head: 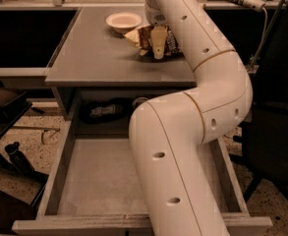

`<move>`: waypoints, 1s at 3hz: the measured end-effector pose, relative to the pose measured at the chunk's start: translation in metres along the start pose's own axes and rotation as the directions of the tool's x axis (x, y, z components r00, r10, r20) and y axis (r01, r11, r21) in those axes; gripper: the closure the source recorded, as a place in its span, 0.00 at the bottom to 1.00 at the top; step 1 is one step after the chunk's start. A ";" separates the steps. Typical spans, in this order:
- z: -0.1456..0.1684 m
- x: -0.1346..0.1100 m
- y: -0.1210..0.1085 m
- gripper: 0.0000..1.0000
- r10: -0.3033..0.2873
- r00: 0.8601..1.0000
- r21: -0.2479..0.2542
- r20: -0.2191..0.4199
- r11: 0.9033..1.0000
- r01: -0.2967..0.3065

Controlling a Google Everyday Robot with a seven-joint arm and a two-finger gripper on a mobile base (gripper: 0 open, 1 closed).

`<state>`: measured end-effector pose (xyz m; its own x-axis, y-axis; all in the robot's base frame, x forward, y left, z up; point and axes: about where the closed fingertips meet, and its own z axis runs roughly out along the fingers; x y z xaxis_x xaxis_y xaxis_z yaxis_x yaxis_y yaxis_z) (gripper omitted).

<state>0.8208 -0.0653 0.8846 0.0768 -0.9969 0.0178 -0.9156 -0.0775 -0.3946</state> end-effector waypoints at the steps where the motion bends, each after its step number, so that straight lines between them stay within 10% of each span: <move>1: 0.004 -0.002 -0.005 0.37 -0.001 1.000 0.019 0.005 1.000 0.001; 3: -0.028 -0.002 -0.003 0.84 -0.007 0.999 0.035 0.039 0.999 0.006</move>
Offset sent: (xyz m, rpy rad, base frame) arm 0.0059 0.0025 -0.0015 0.0054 -0.0170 0.0034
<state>0.8125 -0.0630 0.9115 0.0986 -0.9950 -0.0153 -0.9008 -0.0827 -0.4263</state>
